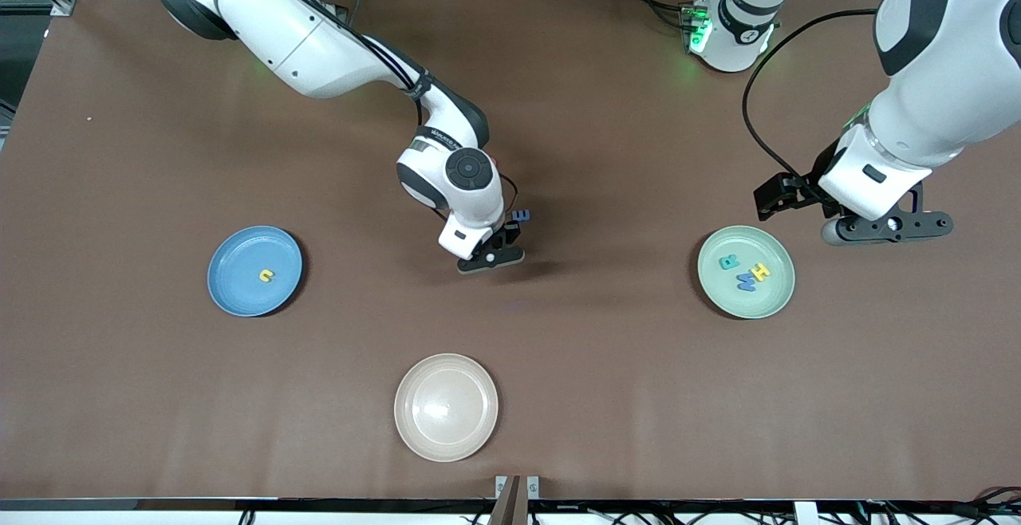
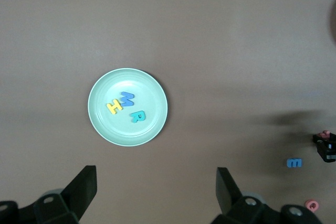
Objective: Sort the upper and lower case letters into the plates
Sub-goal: 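Carry the pink w to the blue plate with the right gripper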
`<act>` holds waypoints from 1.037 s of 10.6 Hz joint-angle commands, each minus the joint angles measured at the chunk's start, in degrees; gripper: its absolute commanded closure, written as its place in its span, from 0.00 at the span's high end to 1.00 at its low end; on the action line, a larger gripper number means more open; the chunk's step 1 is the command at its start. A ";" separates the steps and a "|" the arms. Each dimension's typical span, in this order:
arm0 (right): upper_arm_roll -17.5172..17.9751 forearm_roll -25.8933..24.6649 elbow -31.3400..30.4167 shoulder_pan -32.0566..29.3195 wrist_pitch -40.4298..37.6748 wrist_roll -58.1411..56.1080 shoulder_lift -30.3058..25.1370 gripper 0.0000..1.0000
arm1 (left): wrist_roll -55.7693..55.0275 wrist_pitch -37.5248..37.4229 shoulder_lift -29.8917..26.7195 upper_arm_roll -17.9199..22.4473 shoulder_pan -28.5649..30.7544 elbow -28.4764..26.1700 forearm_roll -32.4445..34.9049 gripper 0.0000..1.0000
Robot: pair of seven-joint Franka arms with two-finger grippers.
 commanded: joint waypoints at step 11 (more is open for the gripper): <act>17.35 1.11 5.43 -33.04 -31.53 -3.52 -5.23 0.00 | -2.41 -0.94 -0.58 -4.00 -0.55 -0.09 1.43 1.00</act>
